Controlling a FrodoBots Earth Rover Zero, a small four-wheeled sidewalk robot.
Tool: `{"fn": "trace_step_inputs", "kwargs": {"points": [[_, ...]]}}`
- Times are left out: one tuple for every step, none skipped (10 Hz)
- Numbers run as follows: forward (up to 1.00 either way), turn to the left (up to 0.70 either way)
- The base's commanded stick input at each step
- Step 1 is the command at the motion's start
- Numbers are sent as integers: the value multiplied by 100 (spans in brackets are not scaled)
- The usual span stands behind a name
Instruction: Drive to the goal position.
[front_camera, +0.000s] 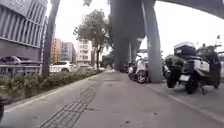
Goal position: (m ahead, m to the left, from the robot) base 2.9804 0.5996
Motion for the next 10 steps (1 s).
{"fn": "trace_step_inputs", "kwargs": {"points": [[70, -14], [70, -14], [70, -5], [70, 0], [70, 0], [70, 0], [70, 0], [70, 0], [70, 0], [70, 0]]}}
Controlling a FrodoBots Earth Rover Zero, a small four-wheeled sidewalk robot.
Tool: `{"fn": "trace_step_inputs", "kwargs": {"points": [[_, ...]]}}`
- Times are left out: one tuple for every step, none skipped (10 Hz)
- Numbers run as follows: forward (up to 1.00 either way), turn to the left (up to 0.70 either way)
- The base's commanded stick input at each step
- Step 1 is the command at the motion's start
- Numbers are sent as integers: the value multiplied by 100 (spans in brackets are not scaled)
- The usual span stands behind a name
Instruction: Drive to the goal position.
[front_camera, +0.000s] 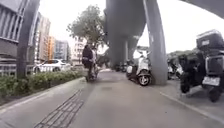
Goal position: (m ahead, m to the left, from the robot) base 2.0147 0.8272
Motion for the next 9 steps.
{"fn": "trace_step_inputs", "kwargs": {"points": [[70, 0], [70, 0], [70, 0], [70, 0], [70, 0], [70, 0], [70, 0], [70, 7], [70, 14]]}}
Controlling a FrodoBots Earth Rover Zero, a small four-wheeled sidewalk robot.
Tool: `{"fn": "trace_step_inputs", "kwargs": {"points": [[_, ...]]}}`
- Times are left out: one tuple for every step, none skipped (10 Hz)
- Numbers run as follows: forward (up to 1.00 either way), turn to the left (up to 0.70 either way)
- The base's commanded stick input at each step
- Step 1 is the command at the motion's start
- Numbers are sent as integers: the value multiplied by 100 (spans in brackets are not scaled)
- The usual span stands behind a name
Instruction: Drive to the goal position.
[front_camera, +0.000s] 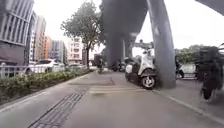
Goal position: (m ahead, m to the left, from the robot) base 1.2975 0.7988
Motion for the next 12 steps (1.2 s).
{"fn": "trace_step_inputs", "kwargs": {"points": [[70, 14], [70, 4], [70, 0], [70, 0], [70, 0], [70, 0], [70, 0], [70, 0], [70, 0], [70, 0], [70, 0], [70, 0]]}}
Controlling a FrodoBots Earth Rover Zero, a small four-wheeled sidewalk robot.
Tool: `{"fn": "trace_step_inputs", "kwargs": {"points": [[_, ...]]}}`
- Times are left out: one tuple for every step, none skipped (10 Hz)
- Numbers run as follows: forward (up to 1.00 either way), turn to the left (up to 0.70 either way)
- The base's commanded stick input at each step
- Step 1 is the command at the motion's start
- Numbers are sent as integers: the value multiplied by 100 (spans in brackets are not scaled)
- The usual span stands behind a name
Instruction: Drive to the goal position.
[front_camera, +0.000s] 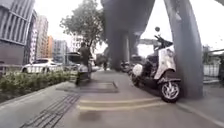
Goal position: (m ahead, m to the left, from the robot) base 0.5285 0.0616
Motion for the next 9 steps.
{"fn": "trace_step_inputs", "kwargs": {"points": [[70, 0], [64, 0], [45, 0], [22, 0], [0, 0], [0, 0], [0, 0], [0, 0], [0, 0]]}}
